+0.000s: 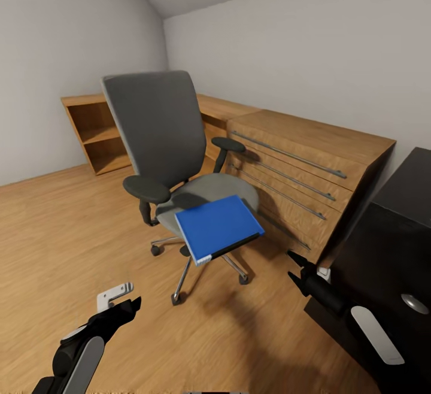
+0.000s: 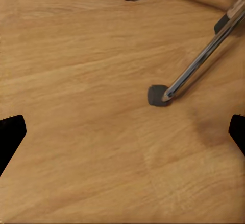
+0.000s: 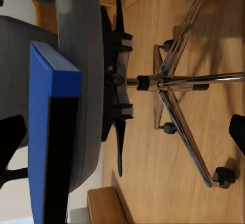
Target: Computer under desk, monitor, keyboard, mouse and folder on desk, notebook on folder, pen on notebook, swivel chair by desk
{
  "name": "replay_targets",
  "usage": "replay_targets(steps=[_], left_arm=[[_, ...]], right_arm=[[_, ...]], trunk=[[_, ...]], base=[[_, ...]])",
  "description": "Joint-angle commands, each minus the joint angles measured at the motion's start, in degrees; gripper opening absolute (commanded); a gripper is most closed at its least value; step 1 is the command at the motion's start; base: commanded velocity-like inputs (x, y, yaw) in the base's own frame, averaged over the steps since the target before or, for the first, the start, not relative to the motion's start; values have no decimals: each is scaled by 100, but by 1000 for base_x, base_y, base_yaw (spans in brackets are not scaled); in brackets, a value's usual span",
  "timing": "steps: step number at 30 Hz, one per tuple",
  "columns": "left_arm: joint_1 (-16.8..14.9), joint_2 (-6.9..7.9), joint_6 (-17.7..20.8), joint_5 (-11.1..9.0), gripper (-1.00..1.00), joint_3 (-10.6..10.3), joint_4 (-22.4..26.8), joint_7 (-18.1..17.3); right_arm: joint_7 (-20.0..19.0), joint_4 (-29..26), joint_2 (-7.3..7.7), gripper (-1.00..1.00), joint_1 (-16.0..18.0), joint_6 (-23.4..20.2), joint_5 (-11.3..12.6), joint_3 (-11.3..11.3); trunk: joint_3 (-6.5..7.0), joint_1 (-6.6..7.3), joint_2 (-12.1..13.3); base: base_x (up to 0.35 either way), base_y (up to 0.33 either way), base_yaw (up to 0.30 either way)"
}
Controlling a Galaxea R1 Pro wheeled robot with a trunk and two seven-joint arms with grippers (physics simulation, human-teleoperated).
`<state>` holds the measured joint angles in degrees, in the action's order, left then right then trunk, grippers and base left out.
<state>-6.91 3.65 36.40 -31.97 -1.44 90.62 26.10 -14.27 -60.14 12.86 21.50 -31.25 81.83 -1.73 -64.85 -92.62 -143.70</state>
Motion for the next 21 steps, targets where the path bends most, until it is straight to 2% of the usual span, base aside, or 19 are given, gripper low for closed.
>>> replay_targets(steps=[1,7,12,16,17,21], left_arm=[[-3,5,7,-60,100,-10,5,60],[-3,5,8,-60,100,-7,1,62],[-3,4,8,-63,100,-10,0,62],[-3,7,9,-63,100,-13,-4,62],[-3,9,10,-63,100,-14,-6,62],[-3,9,10,-63,100,-14,-8,62]], right_arm=[[-4,2,-10,100,3,-33,18,-8],[26,1,-45,100,3,-26,2,21],[316,-3,-100,100,9,-18,-5,35],[585,-5,-250,100,22,26,-12,28],[663,-6,-347,100,28,81,-14,17],[749,-9,-470,100,34,201,-11,10]], trunk=[[-28,-1,-4],[-161,-17,-12],[-271,-29,-18],[-360,-40,-24],[-382,-42,-25],[-382,-42,-25]], base=[[0,0,0],[0,0,0],[0,0,0],[0,0,0],[0,0,0],[0,0,0]])
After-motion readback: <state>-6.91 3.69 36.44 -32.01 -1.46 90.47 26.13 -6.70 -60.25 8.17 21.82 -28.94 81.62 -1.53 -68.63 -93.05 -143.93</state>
